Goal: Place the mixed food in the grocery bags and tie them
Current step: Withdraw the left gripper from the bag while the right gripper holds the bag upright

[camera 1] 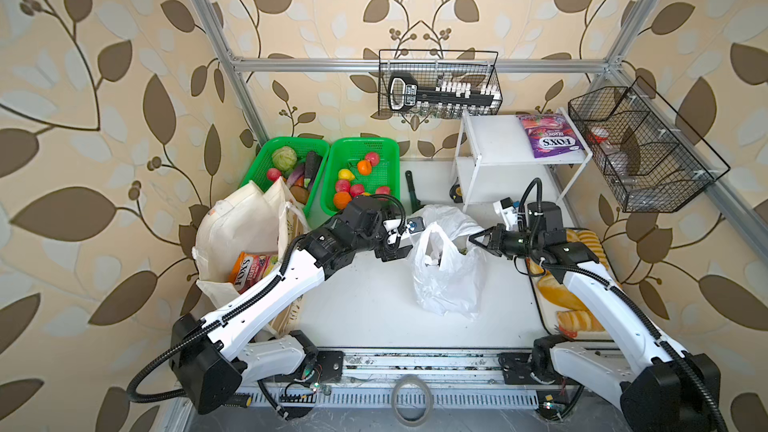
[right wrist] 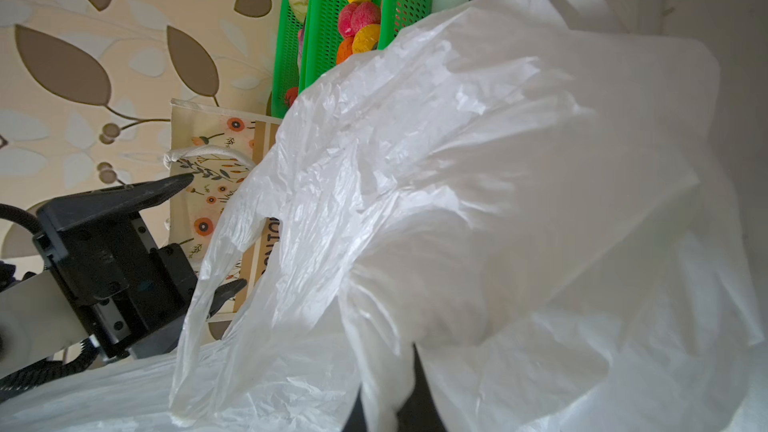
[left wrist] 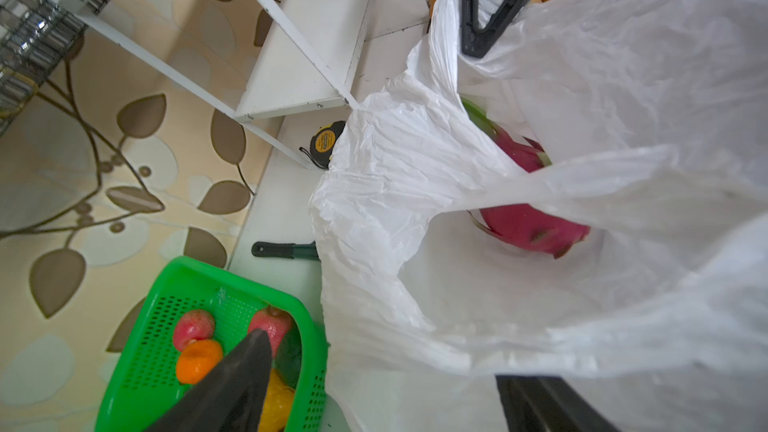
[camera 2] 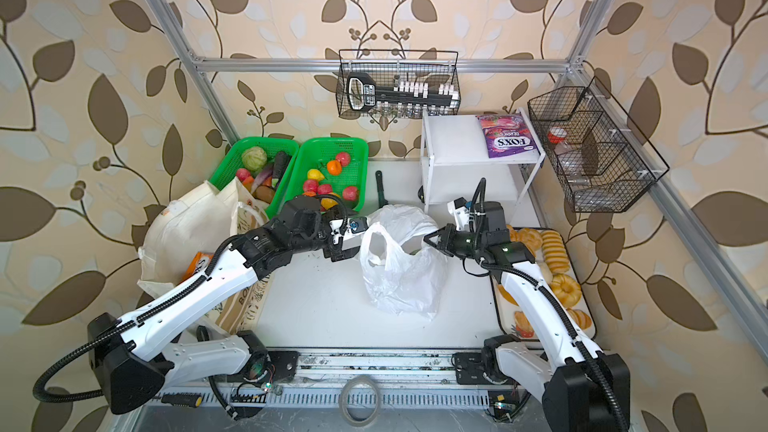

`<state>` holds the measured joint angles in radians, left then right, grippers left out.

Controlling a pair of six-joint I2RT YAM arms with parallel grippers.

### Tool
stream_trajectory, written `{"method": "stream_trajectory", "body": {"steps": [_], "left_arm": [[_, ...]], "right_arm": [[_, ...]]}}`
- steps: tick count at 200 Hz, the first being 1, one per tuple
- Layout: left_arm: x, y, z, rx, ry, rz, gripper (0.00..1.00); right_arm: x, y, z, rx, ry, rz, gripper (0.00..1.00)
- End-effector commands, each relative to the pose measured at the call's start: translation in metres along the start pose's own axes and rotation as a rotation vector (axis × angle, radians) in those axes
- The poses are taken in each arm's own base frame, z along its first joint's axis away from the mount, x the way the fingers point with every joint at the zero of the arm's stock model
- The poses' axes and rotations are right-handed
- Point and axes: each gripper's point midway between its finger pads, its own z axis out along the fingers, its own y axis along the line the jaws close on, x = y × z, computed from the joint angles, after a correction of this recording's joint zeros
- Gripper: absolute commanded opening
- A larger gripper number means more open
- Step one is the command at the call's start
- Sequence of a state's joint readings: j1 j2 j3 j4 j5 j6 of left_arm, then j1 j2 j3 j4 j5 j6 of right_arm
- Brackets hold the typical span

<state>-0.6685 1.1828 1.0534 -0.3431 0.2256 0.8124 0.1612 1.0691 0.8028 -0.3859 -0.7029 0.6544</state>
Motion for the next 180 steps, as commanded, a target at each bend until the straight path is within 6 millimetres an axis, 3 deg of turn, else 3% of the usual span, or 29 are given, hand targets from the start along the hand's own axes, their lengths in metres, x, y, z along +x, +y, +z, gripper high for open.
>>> {"method": "stream_trajectory", "body": {"steps": [1, 24, 49, 69, 91, 110, 138, 180], "left_arm": [[-0.029, 0.007, 0.000, 0.000, -0.099, 0.064, 0.69], [-0.034, 0.008, -0.003, 0.012, -0.105, 0.028, 0.41], [-0.061, 0.014, -0.016, 0.015, -0.213, -0.076, 0.19], [-0.078, 0.016, -0.023, 0.054, -0.268, -0.194, 0.00], [-0.090, 0.018, -0.021, 0.107, -0.293, -0.327, 0.00], [-0.096, 0.024, -0.019, 0.132, -0.279, -0.449, 0.00], [-0.106, 0.032, -0.019, 0.143, -0.299, -0.552, 0.00], [-0.105, 0.041, -0.010, 0.148, -0.294, -0.666, 0.00]], "right_arm": [[-0.006, 0.017, -0.006, -0.049, -0.015, -0.042, 0.00], [-0.006, 0.020, -0.010, -0.057, -0.024, -0.065, 0.00], [-0.003, 0.022, -0.015, -0.055, -0.023, -0.110, 0.00], [-0.002, 0.020, -0.020, -0.019, -0.040, -0.170, 0.07], [-0.012, 0.020, -0.032, 0.044, -0.112, -0.266, 0.31], [-0.025, 0.025, -0.046, 0.099, -0.196, -0.401, 0.43], [-0.041, 0.048, -0.067, 0.123, -0.316, -0.661, 0.53], [-0.038, 0.097, -0.075, 0.011, -0.380, -1.036, 0.59]]}}
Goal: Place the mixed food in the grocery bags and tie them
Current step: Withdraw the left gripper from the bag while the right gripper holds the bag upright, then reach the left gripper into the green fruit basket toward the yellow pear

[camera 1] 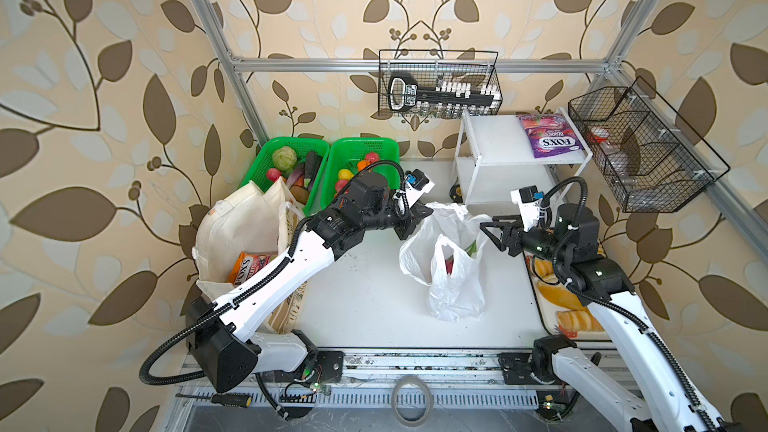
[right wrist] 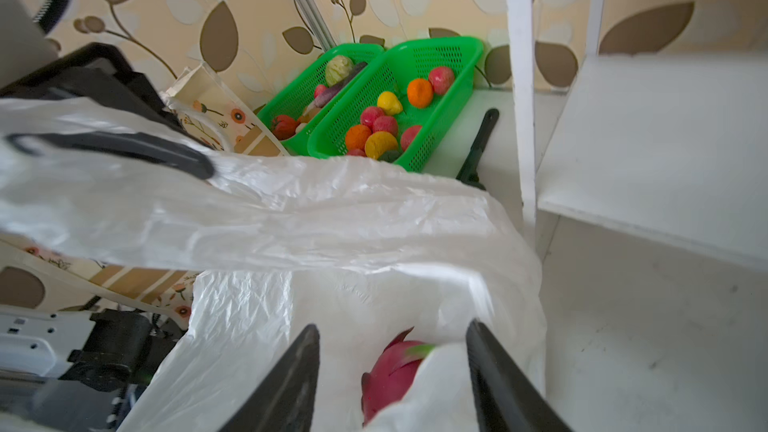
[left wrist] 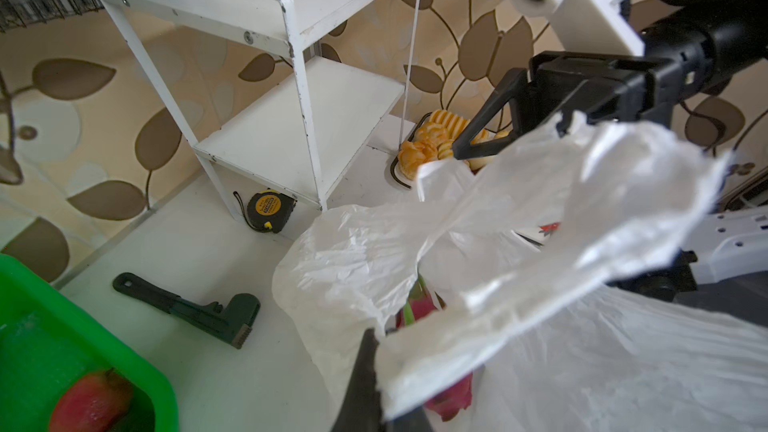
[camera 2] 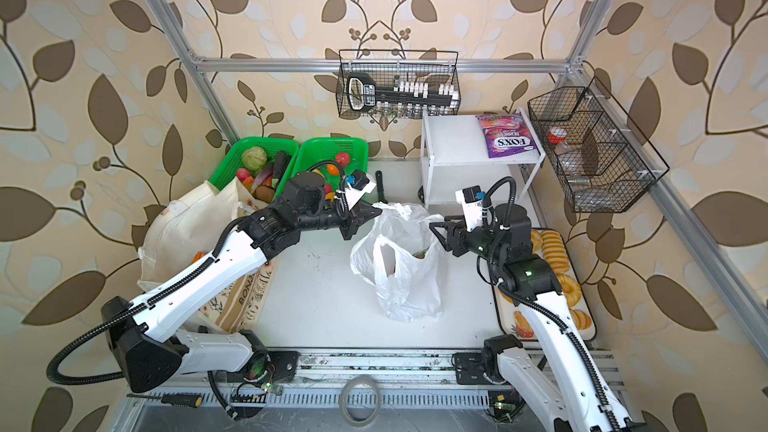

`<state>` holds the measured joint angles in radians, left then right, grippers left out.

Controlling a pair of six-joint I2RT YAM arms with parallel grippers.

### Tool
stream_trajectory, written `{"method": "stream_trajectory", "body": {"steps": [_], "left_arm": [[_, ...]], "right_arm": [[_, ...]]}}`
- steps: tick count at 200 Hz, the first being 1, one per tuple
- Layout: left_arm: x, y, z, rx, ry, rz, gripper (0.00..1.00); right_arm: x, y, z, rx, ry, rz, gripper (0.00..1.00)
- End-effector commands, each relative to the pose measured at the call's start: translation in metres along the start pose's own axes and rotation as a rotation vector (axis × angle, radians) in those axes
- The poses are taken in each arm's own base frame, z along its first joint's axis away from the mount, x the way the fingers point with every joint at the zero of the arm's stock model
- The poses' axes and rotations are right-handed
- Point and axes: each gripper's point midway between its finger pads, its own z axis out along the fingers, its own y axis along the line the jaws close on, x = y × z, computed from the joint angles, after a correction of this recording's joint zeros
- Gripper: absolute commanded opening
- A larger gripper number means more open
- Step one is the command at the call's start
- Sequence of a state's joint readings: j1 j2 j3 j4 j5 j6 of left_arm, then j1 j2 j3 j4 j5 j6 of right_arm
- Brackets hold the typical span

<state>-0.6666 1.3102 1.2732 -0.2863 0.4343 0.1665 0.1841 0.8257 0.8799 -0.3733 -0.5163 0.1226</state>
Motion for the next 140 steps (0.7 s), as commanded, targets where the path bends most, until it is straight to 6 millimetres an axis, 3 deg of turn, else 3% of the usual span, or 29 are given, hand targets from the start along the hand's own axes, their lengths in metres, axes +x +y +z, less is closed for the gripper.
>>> {"method": "stream_trajectory", "body": {"steps": [1, 43, 51, 57, 76, 102, 112, 129, 140], "left_arm": [[-0.029, -0.003, -0.004, 0.030, -0.076, -0.071, 0.00], [-0.033, -0.002, -0.003, 0.032, -0.084, -0.093, 0.00], [-0.034, -0.001, -0.003, 0.029, -0.085, -0.098, 0.00], [-0.033, -0.001, -0.003, 0.030, -0.083, -0.098, 0.00], [-0.033, -0.001, -0.002, 0.032, -0.083, -0.103, 0.00], [-0.033, 0.002, -0.001, 0.026, -0.076, -0.115, 0.00], [-0.032, 0.004, -0.001, 0.018, -0.069, -0.123, 0.00], [-0.030, 0.012, -0.001, -0.019, -0.061, -0.152, 0.00], [-0.032, 0.019, -0.005, -0.050, -0.069, -0.173, 0.10]], "right_arm": [[-0.029, 0.023, -0.004, -0.069, -0.100, -0.303, 0.59], [-0.030, 0.057, 0.014, -0.194, -0.115, -0.540, 0.65], [-0.031, 0.061, 0.018, -0.212, -0.122, -0.560, 0.71], [-0.035, 0.058, 0.022, -0.192, -0.133, -0.549, 0.75], [-0.047, 0.051, 0.036, -0.154, -0.156, -0.503, 0.76], [-0.054, 0.059, 0.050, -0.228, -0.171, -0.459, 0.72], [-0.055, 0.061, 0.055, -0.250, -0.163, -0.423, 0.63], [-0.061, 0.052, 0.058, -0.213, -0.145, -0.316, 0.24], [-0.064, 0.043, 0.058, -0.173, -0.125, -0.227, 0.06]]}}
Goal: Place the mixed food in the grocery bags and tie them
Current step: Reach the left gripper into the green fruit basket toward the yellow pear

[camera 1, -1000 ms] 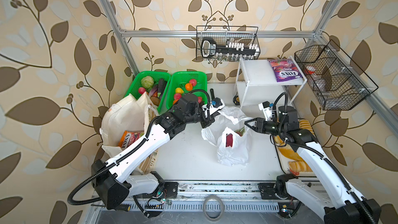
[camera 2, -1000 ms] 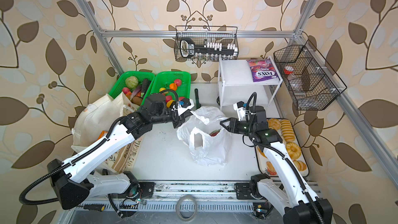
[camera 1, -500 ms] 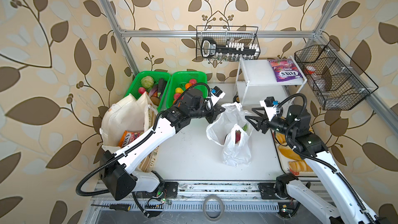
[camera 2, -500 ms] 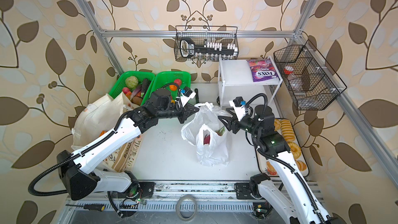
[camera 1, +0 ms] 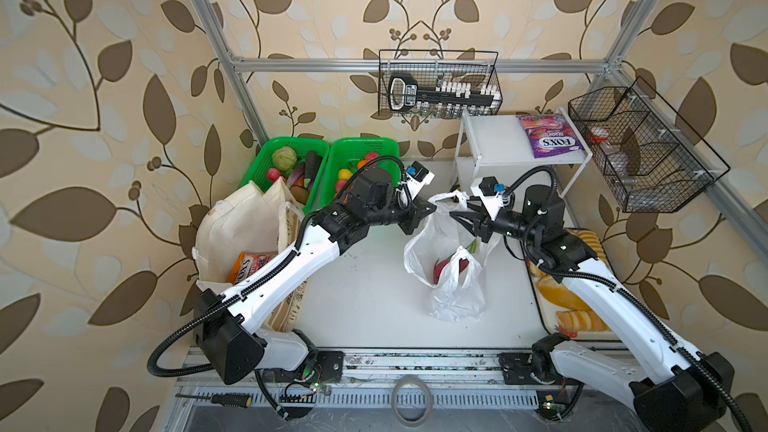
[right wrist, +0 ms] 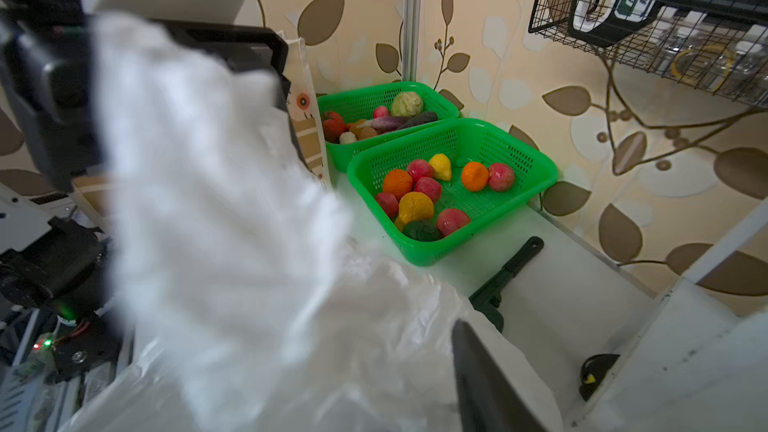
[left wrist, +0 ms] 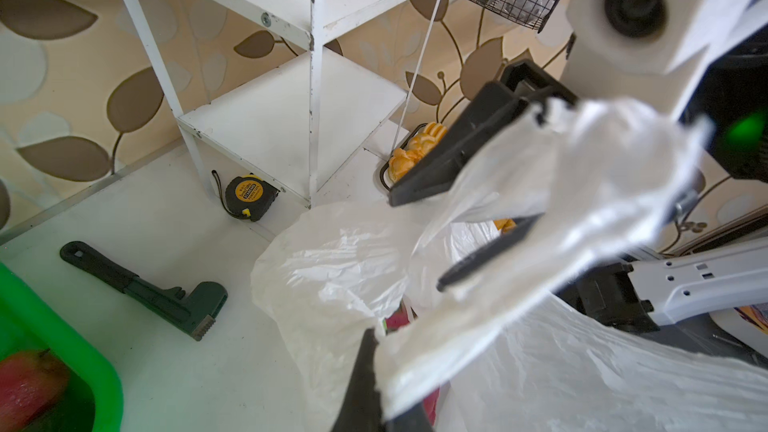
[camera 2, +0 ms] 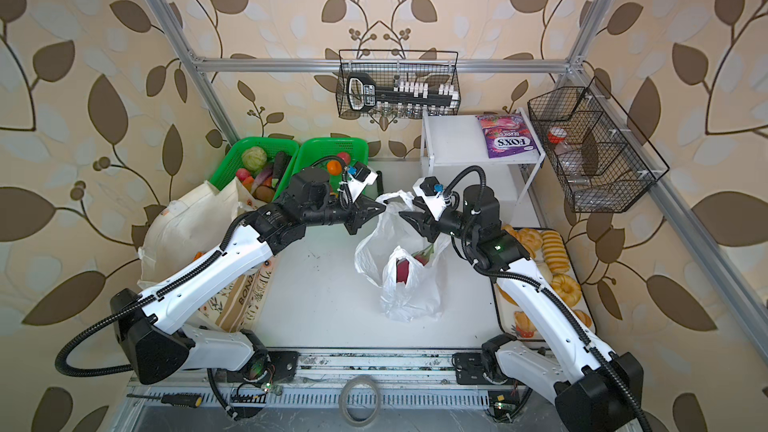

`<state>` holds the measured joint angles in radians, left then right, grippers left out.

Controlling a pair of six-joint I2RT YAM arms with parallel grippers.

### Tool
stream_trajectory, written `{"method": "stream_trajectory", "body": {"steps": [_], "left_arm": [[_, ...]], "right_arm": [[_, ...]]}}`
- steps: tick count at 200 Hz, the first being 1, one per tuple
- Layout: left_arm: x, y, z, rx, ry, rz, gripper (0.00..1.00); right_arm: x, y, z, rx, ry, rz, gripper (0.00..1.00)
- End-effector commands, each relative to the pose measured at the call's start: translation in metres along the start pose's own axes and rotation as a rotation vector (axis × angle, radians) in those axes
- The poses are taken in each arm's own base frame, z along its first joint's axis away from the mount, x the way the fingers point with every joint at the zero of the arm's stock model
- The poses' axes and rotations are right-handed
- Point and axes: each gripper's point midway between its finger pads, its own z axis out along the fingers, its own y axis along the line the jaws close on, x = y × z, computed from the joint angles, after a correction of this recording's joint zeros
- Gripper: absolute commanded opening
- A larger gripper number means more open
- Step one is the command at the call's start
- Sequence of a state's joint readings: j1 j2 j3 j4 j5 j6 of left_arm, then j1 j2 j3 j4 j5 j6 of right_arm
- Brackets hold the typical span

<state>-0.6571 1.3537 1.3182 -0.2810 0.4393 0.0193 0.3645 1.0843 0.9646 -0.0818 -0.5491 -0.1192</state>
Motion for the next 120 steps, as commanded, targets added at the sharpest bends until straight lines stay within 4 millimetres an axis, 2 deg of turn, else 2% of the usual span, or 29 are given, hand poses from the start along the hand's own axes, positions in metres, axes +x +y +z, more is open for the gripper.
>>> {"method": "stream_trajectory", "body": {"steps": [1, 6, 14, 25, 35, 41, 60, 76, 97, 106, 120], "left_arm": [[-0.025, 0.008, -0.012, -0.044, -0.066, -0.027, 0.11], [-0.026, 0.011, -0.014, -0.053, -0.073, -0.034, 0.18], [-0.028, 0.013, -0.018, -0.068, -0.083, -0.043, 0.35], [-0.033, 0.010, -0.025, -0.067, -0.096, -0.032, 0.46], [-0.037, 0.006, -0.032, -0.062, -0.112, -0.011, 0.63], [-0.041, 0.004, -0.037, -0.062, -0.125, 0.002, 0.69], [-0.049, 0.001, -0.054, -0.071, -0.171, 0.030, 0.77], [-0.056, 0.016, -0.068, -0.156, -0.220, -0.011, 0.85], [-0.060, 0.030, -0.079, -0.195, -0.258, -0.061, 0.88], [-0.060, 0.043, -0.083, -0.249, -0.267, -0.110, 0.88], [-0.054, 0.079, -0.091, -0.411, -0.272, -0.230, 0.89]], "right_arm": [[-0.027, -0.011, -0.007, 0.047, -0.049, 0.126, 0.05], [-0.027, -0.015, -0.009, 0.064, -0.042, 0.167, 0.00], [-0.026, -0.022, -0.012, 0.105, -0.026, 0.225, 0.00], [-0.023, -0.027, -0.017, 0.153, -0.005, 0.279, 0.00], [-0.020, -0.030, -0.020, 0.194, 0.009, 0.310, 0.00], [-0.021, -0.031, -0.023, 0.213, 0.009, 0.326, 0.00], [-0.021, -0.034, -0.027, 0.262, 0.015, 0.364, 0.00], [-0.020, -0.040, -0.029, 0.309, 0.033, 0.383, 0.00], [-0.015, -0.046, -0.027, 0.340, 0.064, 0.404, 0.00], [-0.014, -0.047, -0.025, 0.336, 0.074, 0.409, 0.00], [-0.017, -0.045, -0.022, 0.318, 0.072, 0.413, 0.00]]}}
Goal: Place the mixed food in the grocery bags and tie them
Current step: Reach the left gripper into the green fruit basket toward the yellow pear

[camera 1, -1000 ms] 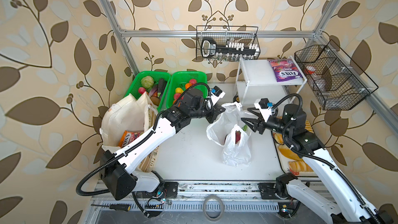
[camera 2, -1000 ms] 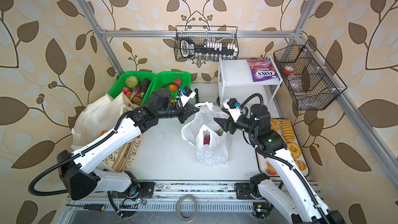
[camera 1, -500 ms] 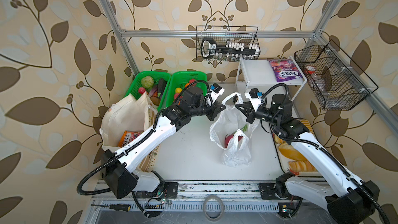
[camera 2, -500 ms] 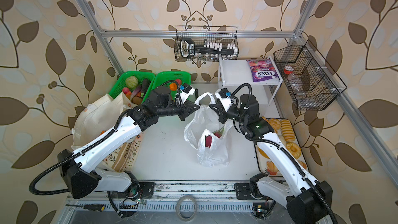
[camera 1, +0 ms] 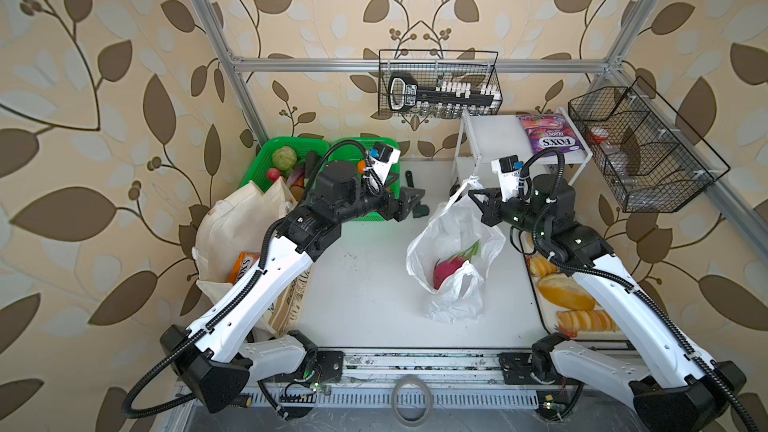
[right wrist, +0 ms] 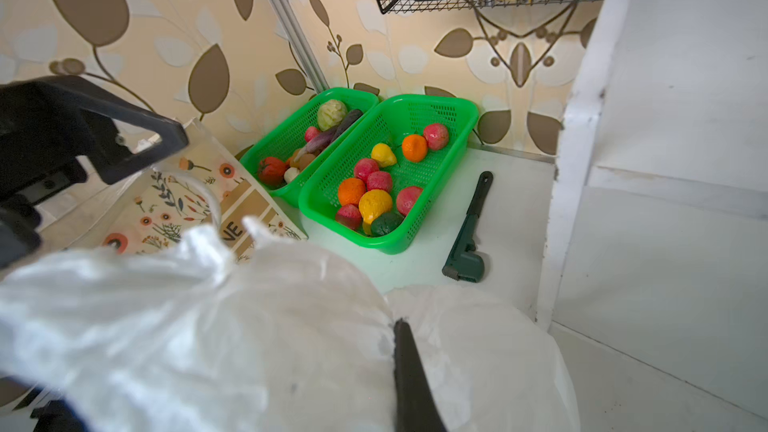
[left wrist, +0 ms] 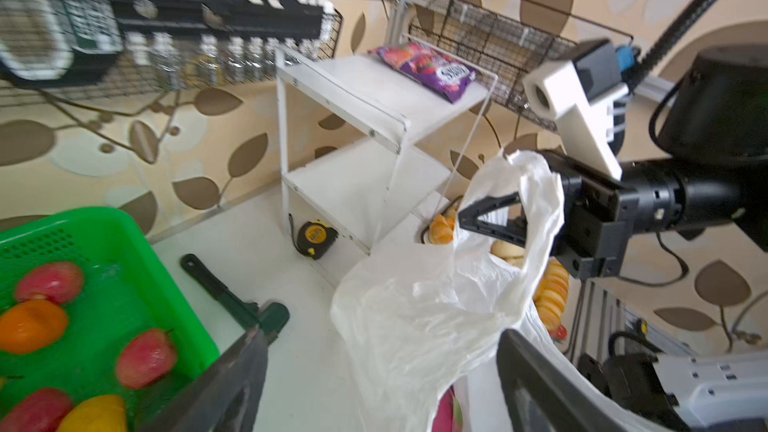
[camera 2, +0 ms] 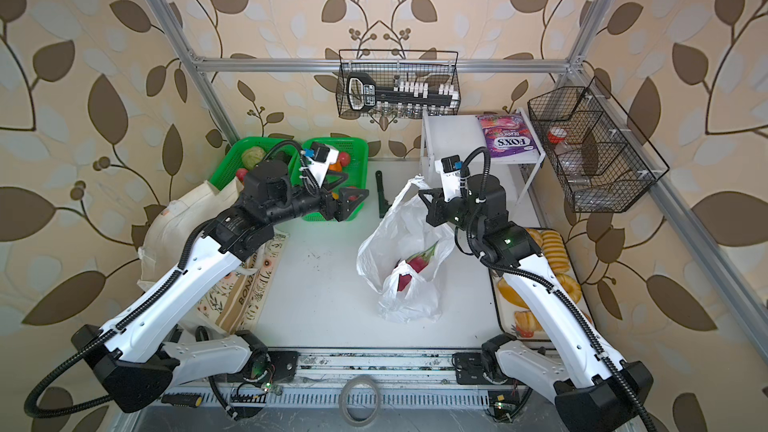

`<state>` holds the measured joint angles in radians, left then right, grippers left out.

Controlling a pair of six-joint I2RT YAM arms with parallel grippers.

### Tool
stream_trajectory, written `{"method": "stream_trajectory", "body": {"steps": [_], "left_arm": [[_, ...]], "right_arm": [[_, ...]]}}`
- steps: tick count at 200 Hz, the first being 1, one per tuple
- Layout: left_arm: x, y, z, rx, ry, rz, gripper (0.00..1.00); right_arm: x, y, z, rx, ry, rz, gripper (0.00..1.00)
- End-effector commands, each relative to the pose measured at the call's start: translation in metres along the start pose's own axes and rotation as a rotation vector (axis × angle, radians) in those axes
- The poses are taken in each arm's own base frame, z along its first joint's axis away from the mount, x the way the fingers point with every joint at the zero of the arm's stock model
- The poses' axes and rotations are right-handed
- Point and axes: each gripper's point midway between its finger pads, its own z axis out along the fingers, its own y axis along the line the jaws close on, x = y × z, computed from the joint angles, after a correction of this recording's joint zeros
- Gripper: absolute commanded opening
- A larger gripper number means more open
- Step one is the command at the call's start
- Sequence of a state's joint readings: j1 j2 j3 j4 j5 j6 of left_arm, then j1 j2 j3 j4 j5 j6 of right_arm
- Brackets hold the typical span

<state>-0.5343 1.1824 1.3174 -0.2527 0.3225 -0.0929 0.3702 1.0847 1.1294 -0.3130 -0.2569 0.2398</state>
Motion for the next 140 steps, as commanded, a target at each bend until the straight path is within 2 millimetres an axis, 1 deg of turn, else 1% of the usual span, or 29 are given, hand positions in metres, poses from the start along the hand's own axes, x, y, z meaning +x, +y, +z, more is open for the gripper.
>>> {"method": "stream_trajectory", "body": {"steps": [1, 14, 29, 39, 43, 44, 46, 52, 67, 98, 111, 121, 140], "left_arm": [[-0.003, 0.051, -0.002, -0.231, -0.038, -0.147, 0.89], [0.009, 0.090, -0.002, -0.392, -0.021, -0.246, 0.89], [0.031, 0.133, 0.004, -0.519, 0.040, -0.373, 0.88], [0.049, 0.156, 0.011, -0.582, 0.108, -0.437, 0.87], [0.052, 0.162, 0.011, -0.609, 0.133, -0.449, 0.87], [0.058, 0.165, 0.014, -0.619, 0.153, -0.454, 0.87], [0.063, 0.170, 0.018, -0.635, 0.175, -0.459, 0.87], [0.071, 0.180, 0.023, -0.670, 0.222, -0.453, 0.87], [0.094, 0.198, 0.037, -0.722, 0.341, -0.430, 0.87], [0.138, 0.235, 0.059, -0.789, 0.530, -0.413, 0.84], [0.154, 0.248, 0.067, -0.805, 0.599, -0.404, 0.81], [0.166, 0.256, 0.070, -0.829, 0.651, -0.409, 0.79], [0.184, 0.269, 0.077, -0.847, 0.710, -0.391, 0.79]], "right_arm": [[-0.003, -0.003, 0.001, 0.030, 0.018, 0.030, 0.00], [-0.005, -0.001, 0.002, 0.020, 0.014, 0.032, 0.00], [-0.007, 0.002, 0.001, 0.006, 0.009, 0.032, 0.00], [-0.008, 0.005, 0.001, -0.003, 0.006, 0.031, 0.00], [-0.008, 0.006, 0.001, -0.006, 0.008, 0.031, 0.00], [-0.008, 0.006, 0.001, -0.007, 0.007, 0.030, 0.00], [-0.008, 0.006, 0.001, -0.008, 0.006, 0.030, 0.00], [-0.008, 0.007, 0.001, -0.011, 0.008, 0.031, 0.00], [-0.008, 0.011, 0.001, -0.025, 0.009, 0.029, 0.00], [-0.011, 0.015, -0.002, -0.037, 0.002, 0.024, 0.00], [-0.012, 0.016, -0.002, -0.040, -0.002, 0.023, 0.00], [-0.012, 0.017, -0.002, -0.043, -0.003, 0.022, 0.00], [-0.013, 0.019, -0.002, -0.055, -0.006, 0.025, 0.00]]}}
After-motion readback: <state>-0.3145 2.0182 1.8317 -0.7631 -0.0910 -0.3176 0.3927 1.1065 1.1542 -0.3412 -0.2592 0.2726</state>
